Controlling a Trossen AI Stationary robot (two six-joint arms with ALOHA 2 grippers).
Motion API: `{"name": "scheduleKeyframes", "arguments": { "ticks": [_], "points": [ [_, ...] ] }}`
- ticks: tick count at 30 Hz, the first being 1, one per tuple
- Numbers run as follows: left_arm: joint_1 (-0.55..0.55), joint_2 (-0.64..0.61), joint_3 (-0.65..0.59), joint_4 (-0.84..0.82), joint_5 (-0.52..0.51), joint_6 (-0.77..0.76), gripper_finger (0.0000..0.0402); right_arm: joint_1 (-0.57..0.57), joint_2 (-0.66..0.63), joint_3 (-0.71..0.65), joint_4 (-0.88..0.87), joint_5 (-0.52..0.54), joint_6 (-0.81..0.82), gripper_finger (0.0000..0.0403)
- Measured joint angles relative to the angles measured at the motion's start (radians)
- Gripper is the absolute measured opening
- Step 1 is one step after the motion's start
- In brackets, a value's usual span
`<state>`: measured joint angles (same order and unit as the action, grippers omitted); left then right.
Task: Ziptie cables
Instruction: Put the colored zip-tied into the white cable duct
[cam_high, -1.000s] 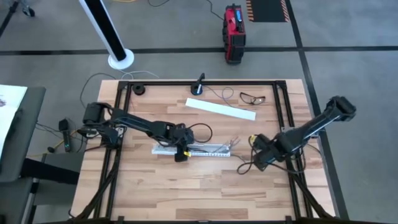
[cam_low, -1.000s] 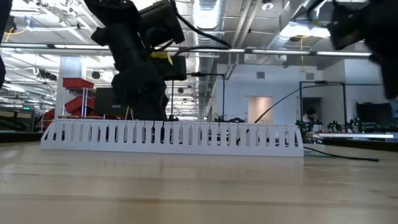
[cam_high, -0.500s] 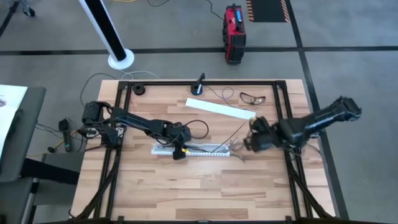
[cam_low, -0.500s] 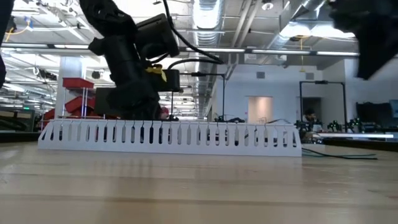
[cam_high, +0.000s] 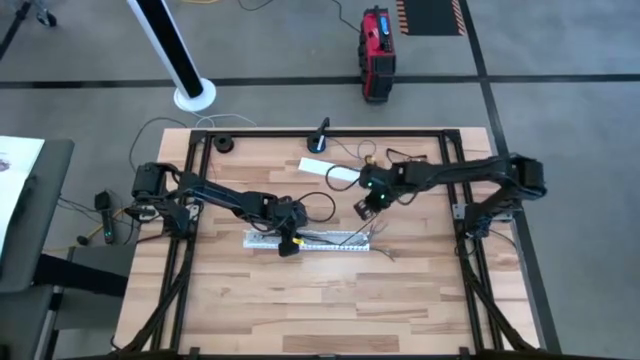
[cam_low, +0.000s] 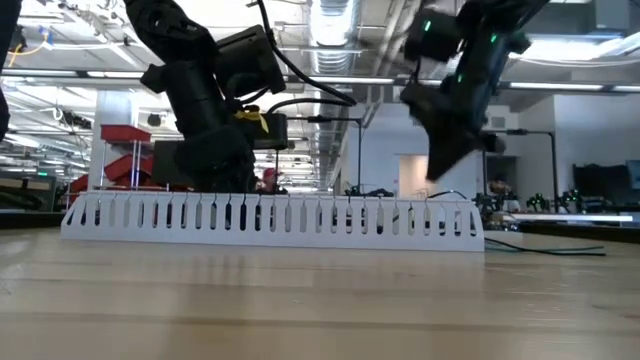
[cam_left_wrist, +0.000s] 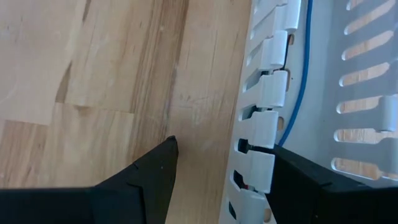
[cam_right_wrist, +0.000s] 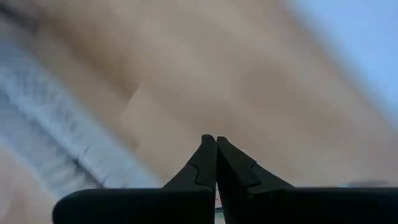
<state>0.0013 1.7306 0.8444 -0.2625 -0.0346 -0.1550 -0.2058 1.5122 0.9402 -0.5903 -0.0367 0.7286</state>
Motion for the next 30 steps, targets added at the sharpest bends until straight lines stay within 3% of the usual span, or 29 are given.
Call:
{"name": "scheduleKeyframes", "arguments": {
  "ticks": [4,11,14,18,30],
  "points": [
    [0.000,0.001,0.000,0.000,0.000,-0.004,0.0207,0.045,0.041,0.024,-0.002,-0.099,-0.027,0.0000],
    [0.000,0.002,-0.001,0.002,-0.001,-0.006,0.0207,0.169,0.039,0.084,-0.108,-0.088,-0.023,0.0000],
    [0.000,0.002,-0.001,0.009,-0.001,-0.007,0.0207,0.210,0.058,0.084,-0.137,-0.021,-0.021,0.0000],
    [0.000,0.002,-0.002,0.012,-0.003,-0.007,0.0207,0.207,0.063,0.094,-0.112,0.041,-0.005,0.0000],
    [0.000,0.002,-0.002,0.016,-0.003,0.002,0.0207,0.157,0.119,0.148,-0.215,0.026,-0.091,0.0000]
  ]
}}
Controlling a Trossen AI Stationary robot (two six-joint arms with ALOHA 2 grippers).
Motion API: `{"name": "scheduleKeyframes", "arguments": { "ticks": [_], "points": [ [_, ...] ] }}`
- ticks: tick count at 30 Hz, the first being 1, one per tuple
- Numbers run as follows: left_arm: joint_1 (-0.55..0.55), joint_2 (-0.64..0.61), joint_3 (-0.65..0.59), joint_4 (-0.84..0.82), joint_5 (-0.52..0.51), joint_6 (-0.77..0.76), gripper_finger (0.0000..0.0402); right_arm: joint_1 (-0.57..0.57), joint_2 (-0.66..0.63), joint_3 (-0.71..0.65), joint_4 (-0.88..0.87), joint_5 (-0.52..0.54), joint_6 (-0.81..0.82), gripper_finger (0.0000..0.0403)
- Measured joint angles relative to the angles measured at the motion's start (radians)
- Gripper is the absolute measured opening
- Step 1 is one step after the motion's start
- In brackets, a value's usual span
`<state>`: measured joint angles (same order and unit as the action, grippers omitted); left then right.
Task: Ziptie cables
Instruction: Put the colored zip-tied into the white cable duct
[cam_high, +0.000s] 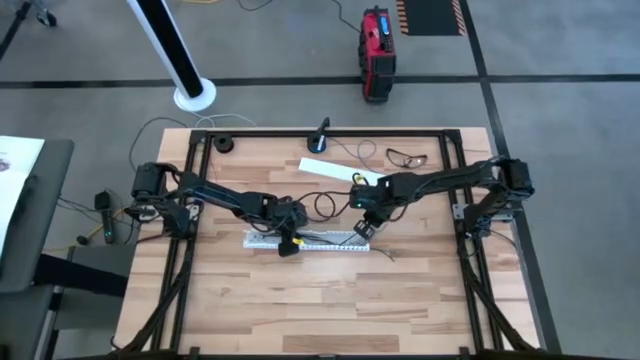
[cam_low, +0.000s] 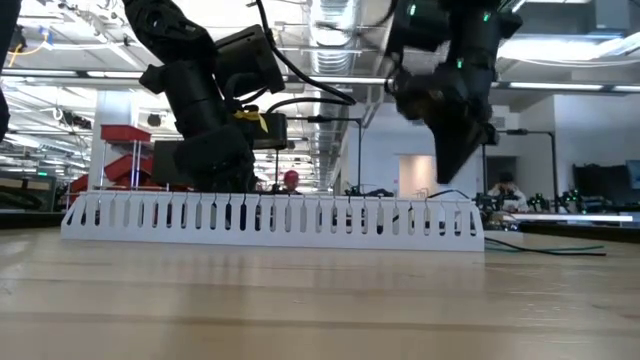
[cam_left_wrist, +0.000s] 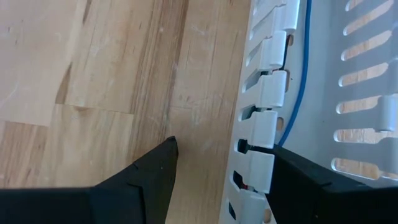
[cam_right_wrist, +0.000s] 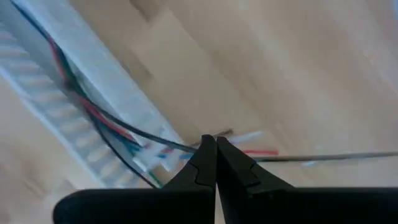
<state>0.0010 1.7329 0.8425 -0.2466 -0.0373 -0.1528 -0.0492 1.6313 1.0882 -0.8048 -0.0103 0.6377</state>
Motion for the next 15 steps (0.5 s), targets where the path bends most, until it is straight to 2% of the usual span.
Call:
{"name": "scheduleKeyframes", "arguments": {
  "ticks": [3,15],
  "points": [
    [0.000,0.000,0.000,0.000,0.000,0.000,0.0207,0.011,0.022,0.000,0.013,-0.040,-0.017,0.0000],
    [0.000,0.000,0.000,0.001,0.000,0.010,0.0207,0.128,-0.005,0.003,0.009,-0.088,0.053,0.0000]
  ]
}}
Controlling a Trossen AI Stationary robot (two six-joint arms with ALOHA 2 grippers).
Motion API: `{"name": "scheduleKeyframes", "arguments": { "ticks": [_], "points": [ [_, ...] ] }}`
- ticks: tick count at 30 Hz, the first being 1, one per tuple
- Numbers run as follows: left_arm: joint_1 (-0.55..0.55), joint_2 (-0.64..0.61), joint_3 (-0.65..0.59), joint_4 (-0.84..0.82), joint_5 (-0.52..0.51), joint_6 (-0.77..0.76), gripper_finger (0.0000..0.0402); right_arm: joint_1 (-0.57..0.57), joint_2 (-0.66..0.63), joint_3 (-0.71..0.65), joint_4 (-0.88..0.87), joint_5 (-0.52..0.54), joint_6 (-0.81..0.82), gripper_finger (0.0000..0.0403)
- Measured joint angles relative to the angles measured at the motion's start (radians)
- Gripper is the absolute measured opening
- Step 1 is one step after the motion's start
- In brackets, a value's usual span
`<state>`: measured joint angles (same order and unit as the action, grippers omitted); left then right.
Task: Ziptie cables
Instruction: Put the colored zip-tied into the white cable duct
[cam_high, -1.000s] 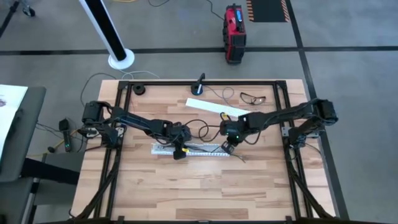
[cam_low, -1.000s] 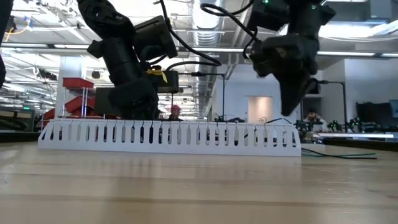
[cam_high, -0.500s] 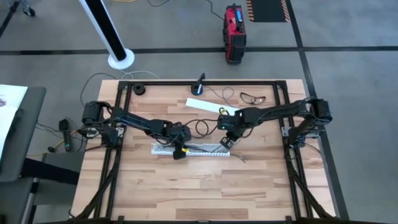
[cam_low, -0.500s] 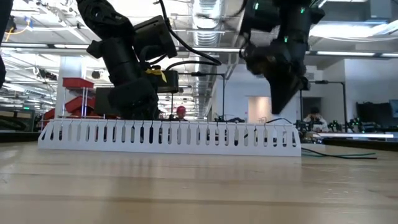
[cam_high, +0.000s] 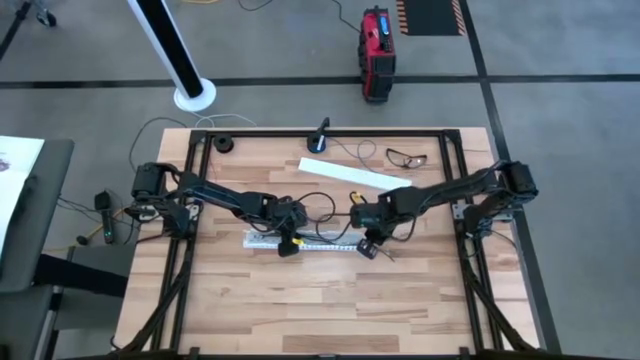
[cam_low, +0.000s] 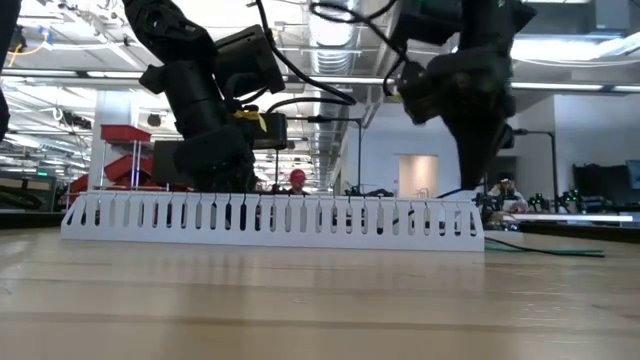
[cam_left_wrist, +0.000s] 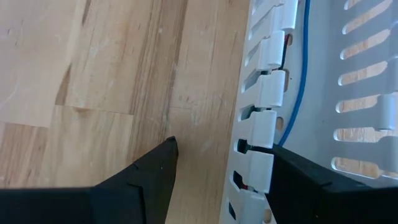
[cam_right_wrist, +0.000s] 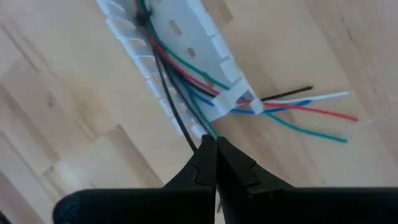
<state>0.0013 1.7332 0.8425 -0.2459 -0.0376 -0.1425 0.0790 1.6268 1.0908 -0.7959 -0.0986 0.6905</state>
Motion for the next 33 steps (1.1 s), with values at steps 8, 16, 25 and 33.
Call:
{"name": "scheduleKeyframes", "arguments": {
  "ticks": [8,16,25,33],
  "points": [
    [0.000,0.000,0.000,0.014,-0.001,0.003,0.0207,0.045,0.022,0.000,-0.012,0.083,0.036,0.0000],
    [0.000,0.000,0.000,0.017,-0.002,0.002,0.0207,0.019,0.086,0.000,0.066,0.096,0.043,0.0000],
    [0.000,0.000,0.001,0.011,-0.003,0.002,0.0207,0.071,0.066,0.000,0.028,0.096,0.090,0.0000],
    [0.000,0.000,0.000,0.019,-0.016,0.002,0.0207,0.101,0.046,0.000,0.006,0.105,0.096,0.0000]
  ]
}}
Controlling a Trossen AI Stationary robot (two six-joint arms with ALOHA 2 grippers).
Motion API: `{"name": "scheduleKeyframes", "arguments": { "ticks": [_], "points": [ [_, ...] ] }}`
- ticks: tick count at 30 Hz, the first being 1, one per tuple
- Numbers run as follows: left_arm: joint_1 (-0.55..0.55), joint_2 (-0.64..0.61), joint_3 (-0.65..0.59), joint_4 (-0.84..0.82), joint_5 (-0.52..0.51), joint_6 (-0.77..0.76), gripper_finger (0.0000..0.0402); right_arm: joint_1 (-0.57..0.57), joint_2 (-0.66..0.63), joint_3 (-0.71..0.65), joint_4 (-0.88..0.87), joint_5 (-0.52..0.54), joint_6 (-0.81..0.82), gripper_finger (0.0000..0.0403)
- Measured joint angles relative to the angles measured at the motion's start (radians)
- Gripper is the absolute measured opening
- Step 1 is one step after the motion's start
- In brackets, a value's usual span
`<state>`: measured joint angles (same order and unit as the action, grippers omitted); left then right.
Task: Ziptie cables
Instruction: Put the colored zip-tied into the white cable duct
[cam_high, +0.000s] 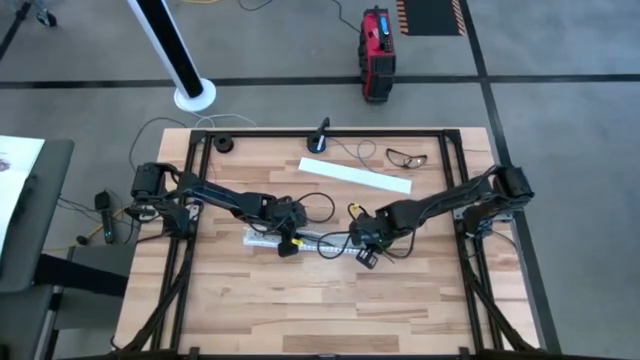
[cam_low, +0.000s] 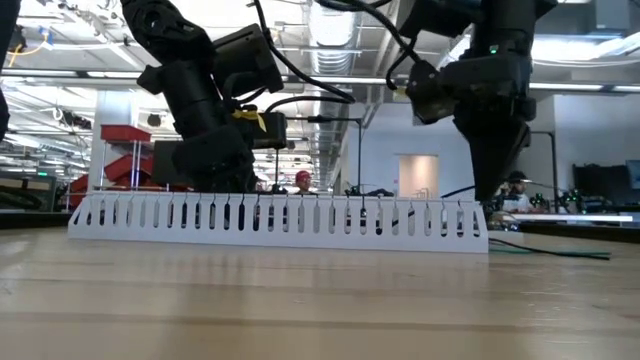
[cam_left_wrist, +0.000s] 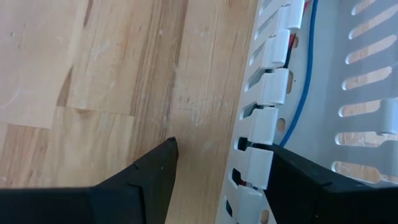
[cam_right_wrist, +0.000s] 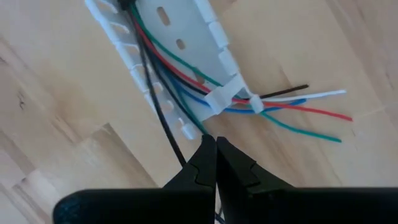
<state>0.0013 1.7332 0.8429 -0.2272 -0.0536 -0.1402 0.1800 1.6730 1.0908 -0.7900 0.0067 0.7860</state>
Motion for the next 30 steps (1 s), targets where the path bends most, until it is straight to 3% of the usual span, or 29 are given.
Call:
{"name": "scheduleKeyframes", "arguments": {
  "ticks": [16,30],
  "points": [
    [0.000,0.000,0.000,0.002,-0.007,0.000,0.0207,-0.028,0.002,-0.051,0.132,0.020,0.050,0.0000],
    [0.000,0.000,0.000,0.003,-0.011,0.015,0.0207,-0.054,0.002,-0.051,0.144,0.132,0.156,0.0000]
  ]
}}
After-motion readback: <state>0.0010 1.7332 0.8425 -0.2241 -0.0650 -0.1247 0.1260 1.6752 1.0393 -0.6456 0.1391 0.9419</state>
